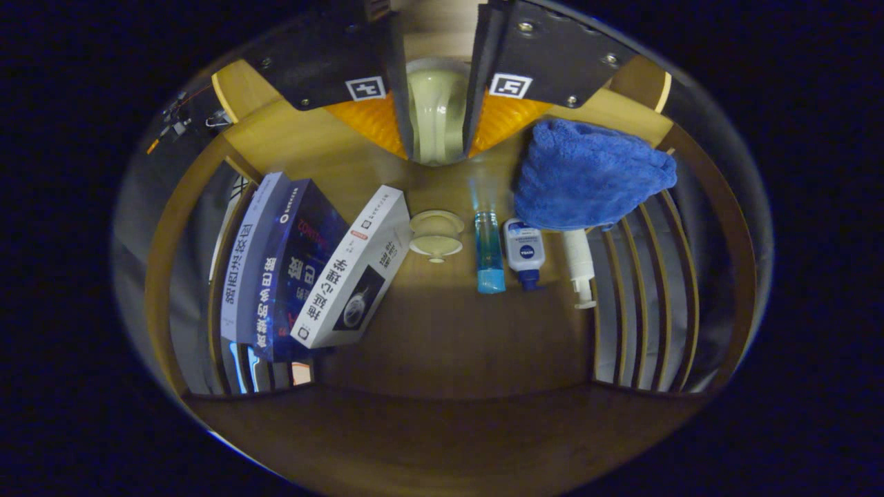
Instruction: Pull open the drawer, take out the items inside it, and place them on the countertop above the cabinet.
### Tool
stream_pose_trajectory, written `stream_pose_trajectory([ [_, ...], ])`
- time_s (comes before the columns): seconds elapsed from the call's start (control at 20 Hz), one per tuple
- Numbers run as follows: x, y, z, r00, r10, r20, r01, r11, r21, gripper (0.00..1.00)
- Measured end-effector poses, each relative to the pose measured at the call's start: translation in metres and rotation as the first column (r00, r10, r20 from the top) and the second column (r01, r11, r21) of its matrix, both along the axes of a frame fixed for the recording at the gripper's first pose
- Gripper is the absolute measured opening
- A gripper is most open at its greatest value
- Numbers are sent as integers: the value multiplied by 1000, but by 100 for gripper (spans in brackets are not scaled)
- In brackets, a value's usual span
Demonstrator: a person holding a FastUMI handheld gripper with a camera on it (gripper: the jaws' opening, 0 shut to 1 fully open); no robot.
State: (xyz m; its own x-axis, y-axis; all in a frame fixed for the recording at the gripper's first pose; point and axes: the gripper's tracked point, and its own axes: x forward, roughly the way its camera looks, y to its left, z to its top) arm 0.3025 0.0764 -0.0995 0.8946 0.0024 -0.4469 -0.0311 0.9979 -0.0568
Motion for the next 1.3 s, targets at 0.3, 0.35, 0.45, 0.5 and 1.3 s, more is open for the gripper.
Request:
stream_pose_trajectory([
  [0.3,-67,-14,33,991,-25,129,28,999,-22,40],
  [0.35,-80,-15,37,988,-26,154,29,999,-20,40],
  [0.45,-105,-18,43,979,-25,204,27,1000,-9,40],
  [0.5,-117,-18,46,974,-22,227,22,1000,-1,40],
  [1.3,-246,-24,-11,942,17,336,-50,995,91,40],
])
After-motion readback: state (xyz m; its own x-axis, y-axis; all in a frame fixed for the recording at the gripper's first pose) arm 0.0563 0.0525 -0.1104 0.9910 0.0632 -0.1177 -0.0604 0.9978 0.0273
